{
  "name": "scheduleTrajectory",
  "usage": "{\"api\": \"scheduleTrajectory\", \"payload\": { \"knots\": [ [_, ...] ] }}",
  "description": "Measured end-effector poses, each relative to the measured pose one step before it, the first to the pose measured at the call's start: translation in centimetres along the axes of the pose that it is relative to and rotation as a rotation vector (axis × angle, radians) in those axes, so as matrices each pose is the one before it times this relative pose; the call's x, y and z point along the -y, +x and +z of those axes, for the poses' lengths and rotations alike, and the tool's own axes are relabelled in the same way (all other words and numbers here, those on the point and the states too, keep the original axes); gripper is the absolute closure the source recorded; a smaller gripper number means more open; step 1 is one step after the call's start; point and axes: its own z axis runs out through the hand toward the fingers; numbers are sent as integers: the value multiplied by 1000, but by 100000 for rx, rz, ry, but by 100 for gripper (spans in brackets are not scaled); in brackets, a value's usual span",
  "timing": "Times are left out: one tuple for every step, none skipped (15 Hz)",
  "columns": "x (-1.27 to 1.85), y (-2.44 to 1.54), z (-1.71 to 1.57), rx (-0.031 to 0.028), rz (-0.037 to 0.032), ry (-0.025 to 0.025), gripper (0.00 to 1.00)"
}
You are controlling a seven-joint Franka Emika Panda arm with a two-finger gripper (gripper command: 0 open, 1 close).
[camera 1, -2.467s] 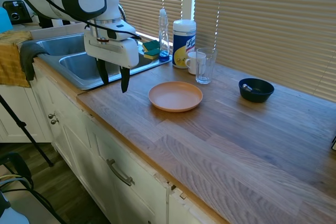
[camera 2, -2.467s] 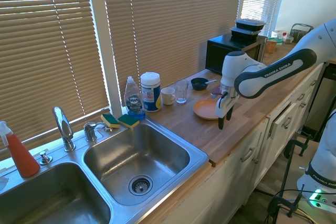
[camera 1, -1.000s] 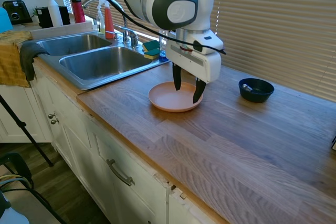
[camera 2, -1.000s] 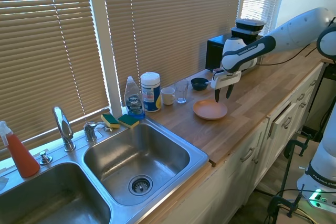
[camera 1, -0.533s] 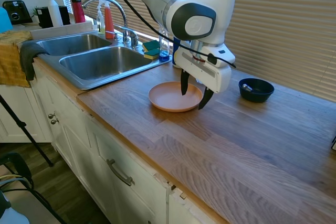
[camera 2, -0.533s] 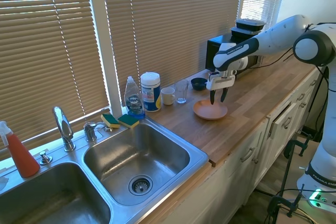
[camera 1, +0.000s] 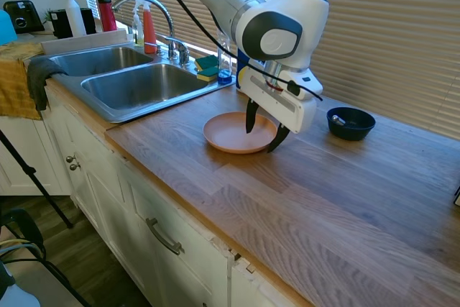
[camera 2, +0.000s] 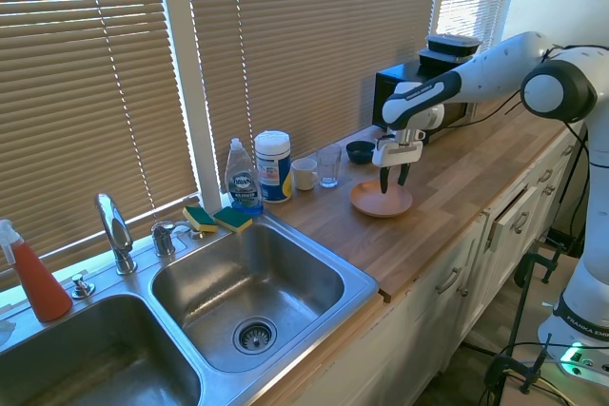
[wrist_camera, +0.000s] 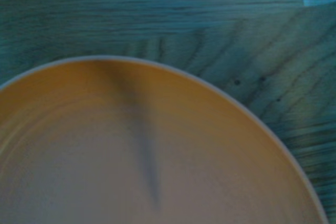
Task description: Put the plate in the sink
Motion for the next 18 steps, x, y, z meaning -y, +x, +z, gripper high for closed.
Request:
{"api": "scheduleTrajectory", "payload": {
  "knots": [
    [-43,60,139,370,-105,197,100],
    [-85,103,164,475,-80,296,100],
    [-102,167,107,524,-331,577,100],
    [-157,165,21,404,-426,563,100],
    [-156,149,27,325,-323,456,100],
    [-141,128,24,346,-424,472,100],
    [-122,96,39,436,-599,419,100],
    [-100,87,62,592,-298,570,100],
    [-161,147,36,478,-171,463,100],
    [-191,166,26,678,-447,480,100],
    [-178,193,26,760,-461,512,100],
    [-123,174,32,553,-320,361,100],
    [-89,150,-52,848,-408,562,100],
    [-66,111,-57,1059,-639,493,100],
    [-82,69,-59,1118,-565,567,100],
    [-102,66,-19,721,-513,648,100],
    [-104,46,9,780,-727,688,100],
    [-67,13,-39,1149,-844,833,100]
  ]
}}
